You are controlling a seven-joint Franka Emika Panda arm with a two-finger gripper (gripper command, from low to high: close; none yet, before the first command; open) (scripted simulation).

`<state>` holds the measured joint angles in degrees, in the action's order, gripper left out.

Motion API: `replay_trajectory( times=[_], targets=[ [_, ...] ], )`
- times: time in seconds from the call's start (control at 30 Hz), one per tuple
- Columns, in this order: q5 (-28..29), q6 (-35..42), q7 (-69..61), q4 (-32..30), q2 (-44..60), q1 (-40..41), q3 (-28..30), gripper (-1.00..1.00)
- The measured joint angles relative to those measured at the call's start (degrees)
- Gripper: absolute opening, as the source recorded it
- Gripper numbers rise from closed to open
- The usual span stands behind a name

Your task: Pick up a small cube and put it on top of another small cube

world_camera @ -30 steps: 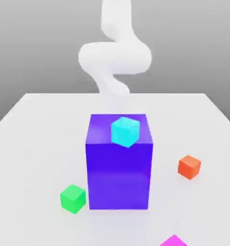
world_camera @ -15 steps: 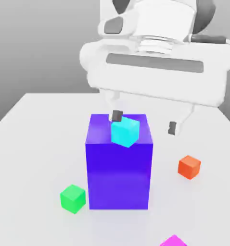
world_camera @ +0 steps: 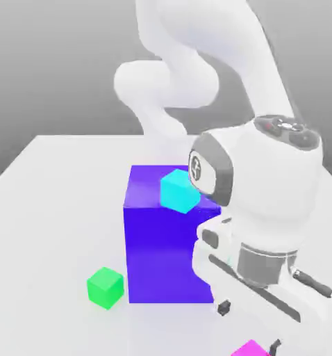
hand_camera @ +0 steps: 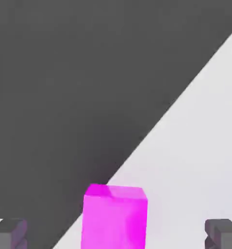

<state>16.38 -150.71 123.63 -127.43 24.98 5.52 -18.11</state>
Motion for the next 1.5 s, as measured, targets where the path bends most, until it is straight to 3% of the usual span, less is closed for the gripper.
replay_trajectory(
  times=[0.1,0.13,0.37,0.5,0.73,1.03,1.27,1.5],
  targets=[
    [2.59,-4.59,2.55,1.48,6.37,-2.48,2.96,0.00],
    [3.08,-5.40,2.95,1.74,7.47,-2.95,3.53,-1.00],
    [2.97,-5.32,2.92,1.67,7.19,-2.76,3.30,-1.00],
    [-1.19,-0.03,-0.15,-0.42,-0.26,0.00,-0.07,-1.00],
    [-7.61,1.54,-14.82,-7.91,-9.27,10.11,-1.10,-1.00],
    [-14.86,2.07,-30.84,-19.37,-20.28,20.26,2.77,-1.00],
    [-20.09,-0.34,-25.31,-30.28,-29.07,24.94,4.88,-1.00],
    [-16.17,-7.31,-20.21,-31.74,-26.45,26.12,4.92,-1.00]
  ],
)
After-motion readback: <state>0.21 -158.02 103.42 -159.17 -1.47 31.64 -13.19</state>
